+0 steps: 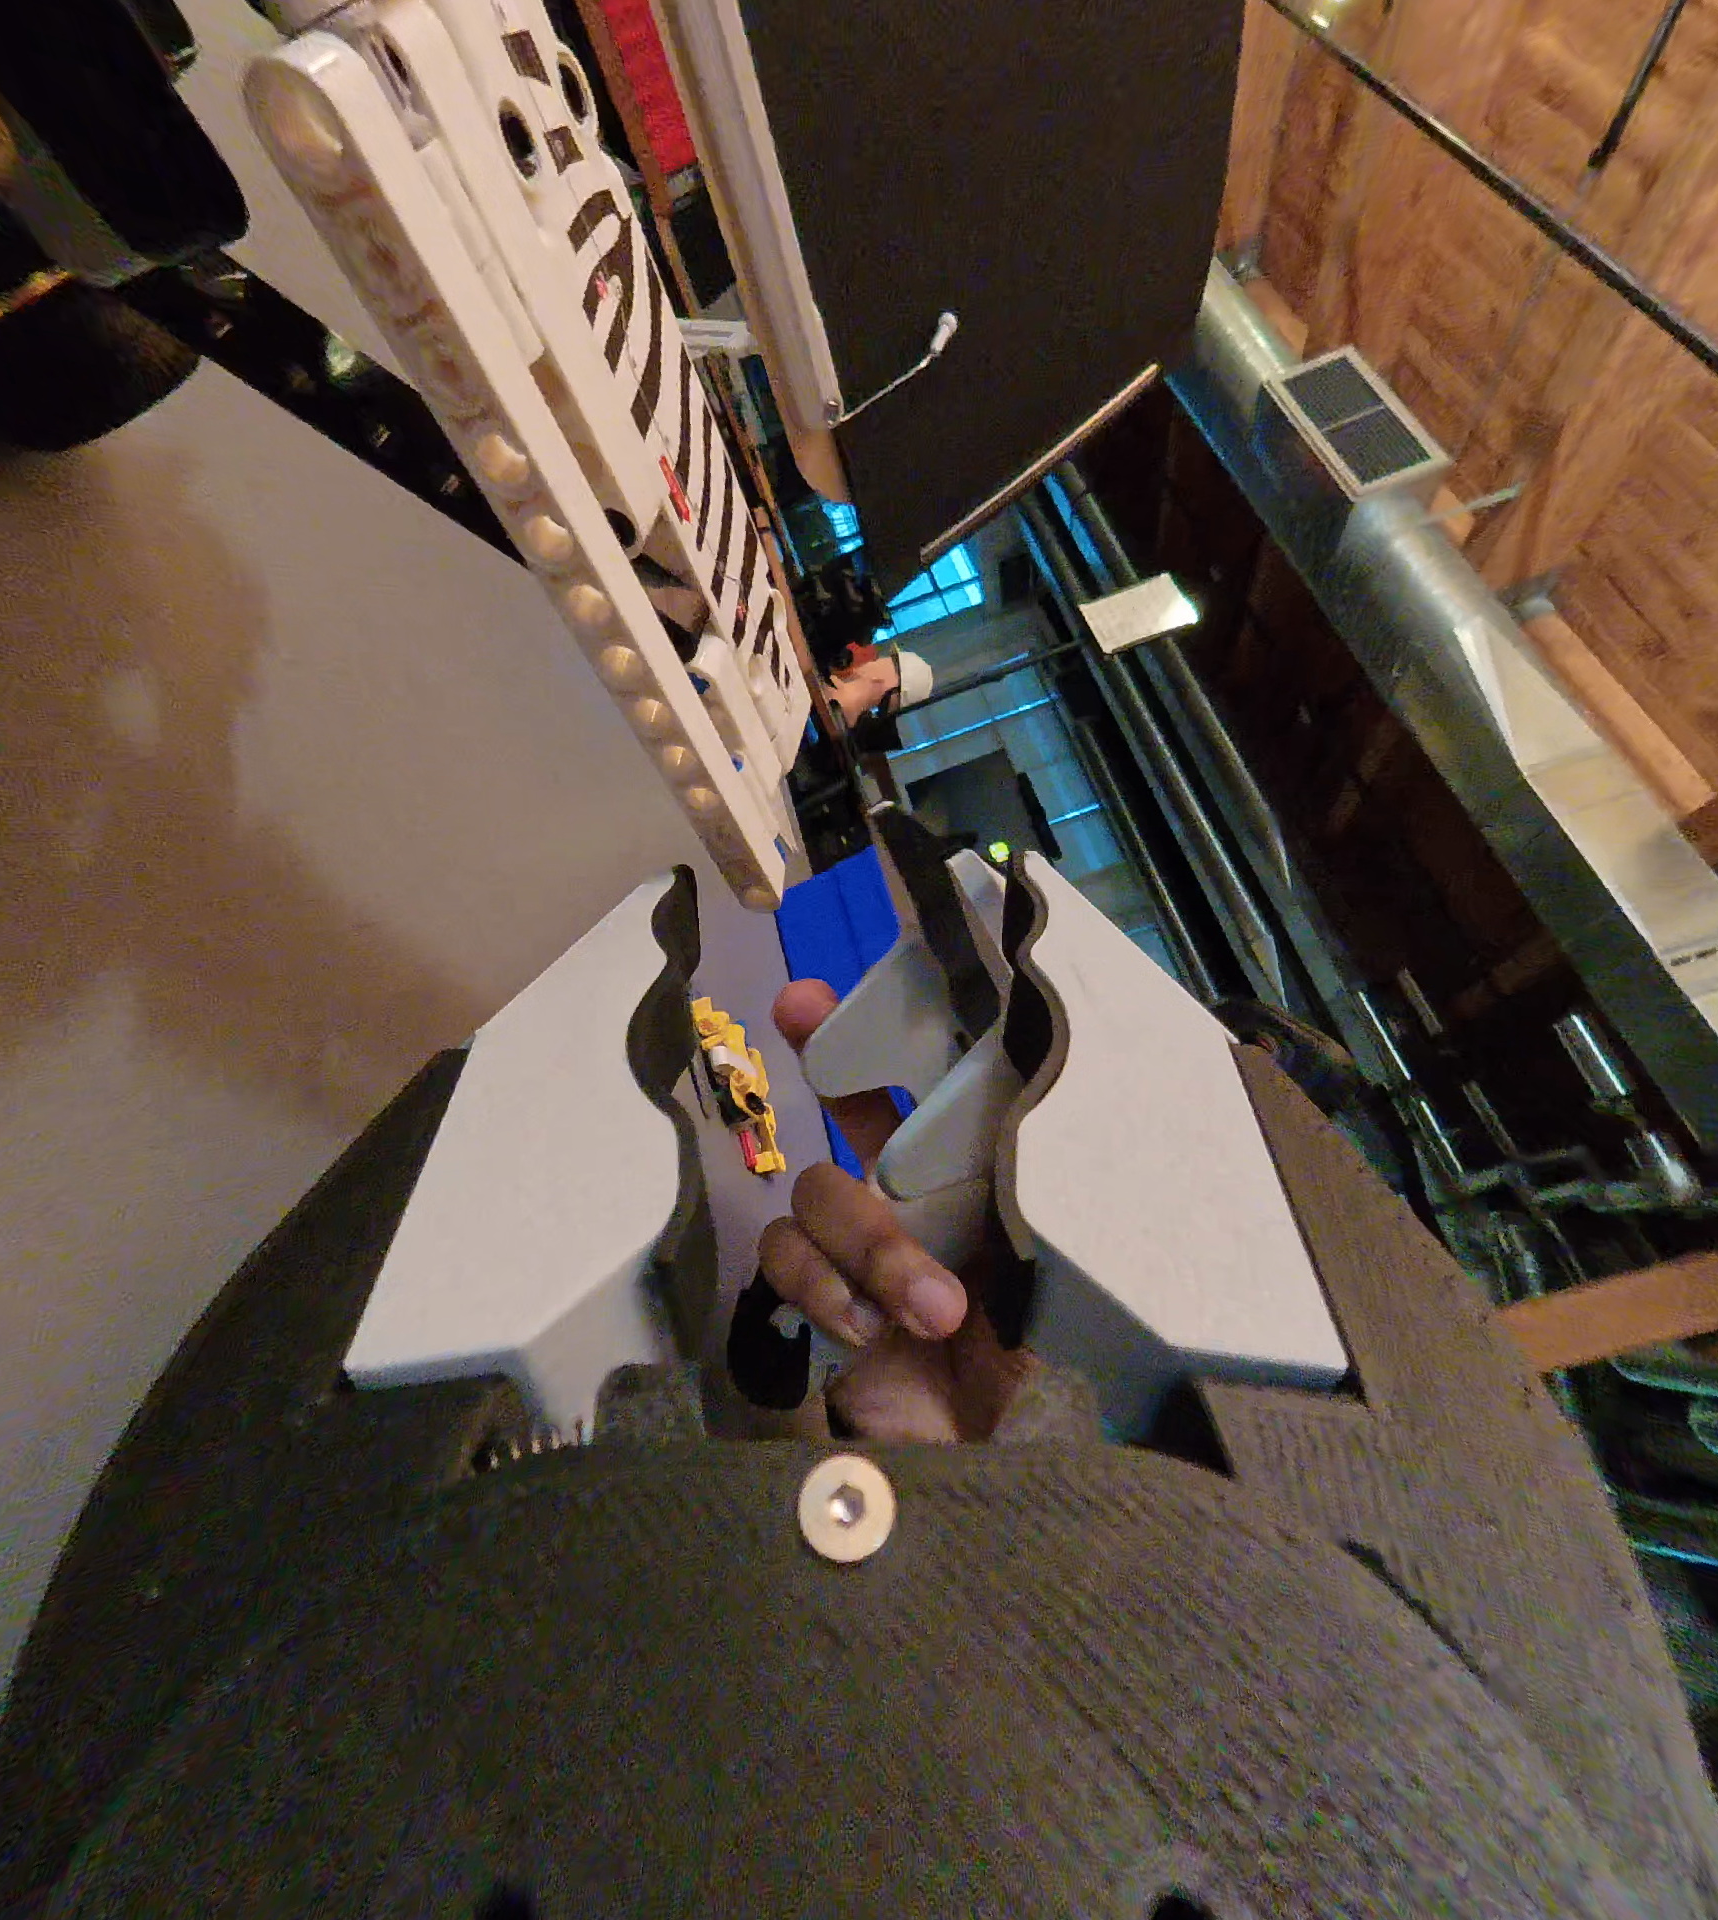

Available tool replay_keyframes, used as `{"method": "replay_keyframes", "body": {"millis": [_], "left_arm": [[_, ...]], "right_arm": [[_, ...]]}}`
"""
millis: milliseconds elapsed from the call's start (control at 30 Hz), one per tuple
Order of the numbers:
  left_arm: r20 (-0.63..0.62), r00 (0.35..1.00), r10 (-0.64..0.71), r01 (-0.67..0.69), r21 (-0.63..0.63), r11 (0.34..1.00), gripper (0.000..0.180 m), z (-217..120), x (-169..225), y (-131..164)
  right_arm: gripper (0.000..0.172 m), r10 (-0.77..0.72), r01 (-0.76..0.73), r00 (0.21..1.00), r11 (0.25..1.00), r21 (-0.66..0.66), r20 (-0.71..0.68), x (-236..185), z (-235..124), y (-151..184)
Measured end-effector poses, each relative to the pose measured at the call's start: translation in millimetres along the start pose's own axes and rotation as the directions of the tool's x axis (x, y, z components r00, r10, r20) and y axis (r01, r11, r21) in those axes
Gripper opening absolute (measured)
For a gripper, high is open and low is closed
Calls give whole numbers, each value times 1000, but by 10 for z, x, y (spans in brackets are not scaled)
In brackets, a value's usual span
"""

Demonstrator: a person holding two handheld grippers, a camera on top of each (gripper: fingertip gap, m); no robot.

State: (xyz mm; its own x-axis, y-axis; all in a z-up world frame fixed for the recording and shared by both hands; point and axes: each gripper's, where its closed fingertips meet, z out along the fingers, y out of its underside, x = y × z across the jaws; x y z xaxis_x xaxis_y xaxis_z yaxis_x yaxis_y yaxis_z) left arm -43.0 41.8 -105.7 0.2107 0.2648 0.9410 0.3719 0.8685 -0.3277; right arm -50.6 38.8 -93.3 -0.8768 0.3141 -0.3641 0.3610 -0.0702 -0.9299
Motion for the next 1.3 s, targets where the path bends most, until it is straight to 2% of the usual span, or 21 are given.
{"method": "replay_keyframes", "body": {"millis": [133, 333, 500, 600, 733, 833, 967, 1167, 1233, 1300], "left_arm": [[-81, 994, -70, 66, -51, 996, 58, 32, 30, 9], [-76, 996, -53, 53, -4, 999, 51, 12, -7, -44], [-79, 995, -59, 58, -15, 998, 53, -9, 11, -38], [-87, 994, -65, 66, 6, 998, 49, -30, 48, -9], [-108, 990, -88, 86, -19, 996, 47, -32, 146, 248], [-119, 989, -85, 78, -62, 995, 48, -26, 215, 364], [-78, 997, -18, 14, -52, 999, 41, -131, 205, 357], [113, 981, 158, -163, 35, 986, 26, -297, 76, 157], [190, 972, 140, -157, 76, 985, 18, -338, -53, 78], [216, 972, 91, -117, 110, 987, 17, -348, -145, 16]], "right_arm": [[32, 255, -242, 962, 962, -127, 99, -8, 97, 217], [24, 428, -407, 890, 901, -149, 157, -40, 145, 332], [24, 460, -433, 868, 886, -168, 189, -93, 176, 358], [18, 468, -442, 859, 883, -159, 206, -99, 173, 334], [3, 434, -413, 881, 900, -139, 187, -68, 170, 328], [2, 430, -412, 880, 902, -125, 203, -96, 153, 286], [0, 450, -435, 867, 893, -116, 213, -90, 120, 271], [7, 489, -475, 840, 872, -116, 235, -83, 86, 264], [9, 492, -475, 836, 871, -128, 241, -111, 90, 280], [11, 491, -471, 836, 871, -138, 246, -139, 95, 290]]}}
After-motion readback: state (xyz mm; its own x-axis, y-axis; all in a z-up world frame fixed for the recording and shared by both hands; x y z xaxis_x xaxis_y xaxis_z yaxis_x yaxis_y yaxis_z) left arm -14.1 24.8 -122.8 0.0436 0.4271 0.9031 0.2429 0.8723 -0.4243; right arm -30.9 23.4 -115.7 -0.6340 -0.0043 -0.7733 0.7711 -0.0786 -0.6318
